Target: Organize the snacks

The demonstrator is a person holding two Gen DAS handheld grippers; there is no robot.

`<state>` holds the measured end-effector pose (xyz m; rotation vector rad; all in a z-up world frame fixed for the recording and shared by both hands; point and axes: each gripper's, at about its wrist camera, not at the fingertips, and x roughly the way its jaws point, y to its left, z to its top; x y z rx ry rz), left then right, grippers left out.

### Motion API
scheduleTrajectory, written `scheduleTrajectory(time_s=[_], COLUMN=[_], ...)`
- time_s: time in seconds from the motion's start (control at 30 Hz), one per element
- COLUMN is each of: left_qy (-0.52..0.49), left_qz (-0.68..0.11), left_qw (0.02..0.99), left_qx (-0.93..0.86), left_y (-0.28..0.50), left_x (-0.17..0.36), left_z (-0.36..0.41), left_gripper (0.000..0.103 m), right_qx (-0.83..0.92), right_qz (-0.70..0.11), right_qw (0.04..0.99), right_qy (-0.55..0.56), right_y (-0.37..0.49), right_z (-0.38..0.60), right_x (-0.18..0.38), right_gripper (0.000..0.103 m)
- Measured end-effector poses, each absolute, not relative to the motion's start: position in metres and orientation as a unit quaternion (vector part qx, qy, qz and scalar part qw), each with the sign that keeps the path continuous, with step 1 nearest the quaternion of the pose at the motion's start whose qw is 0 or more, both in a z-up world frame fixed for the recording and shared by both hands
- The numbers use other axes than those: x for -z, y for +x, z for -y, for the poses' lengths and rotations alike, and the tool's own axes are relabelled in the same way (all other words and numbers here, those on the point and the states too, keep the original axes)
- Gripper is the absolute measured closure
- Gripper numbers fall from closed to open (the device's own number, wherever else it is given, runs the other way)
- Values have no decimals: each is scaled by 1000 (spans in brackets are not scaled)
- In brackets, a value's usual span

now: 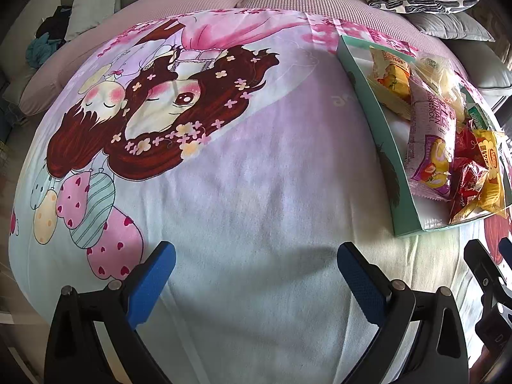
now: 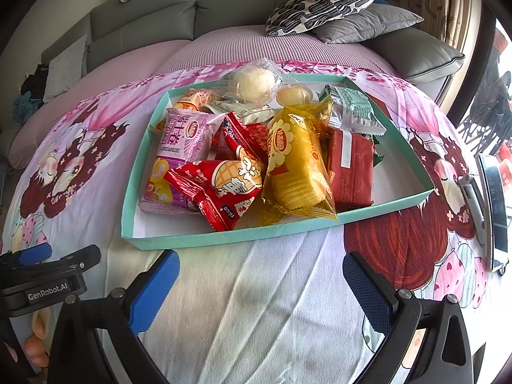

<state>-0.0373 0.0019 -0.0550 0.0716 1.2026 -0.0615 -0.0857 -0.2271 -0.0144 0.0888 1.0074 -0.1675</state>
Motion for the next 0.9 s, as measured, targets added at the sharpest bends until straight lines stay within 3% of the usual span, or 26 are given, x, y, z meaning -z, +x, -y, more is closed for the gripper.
scheduleTrajectory(time_s=[0.9], left_qy=[33], left_qz=[-561], left_qw=[826], left_qx=[28], left_y=[-38], left_x=[55], left_z=[-2], left_gripper=[2], right_qx=[80], right_qz=[-482], right_qw=[871], right_qy=[43], right_y=[-86], right_z=[227], right_x=[14], right_gripper=[0])
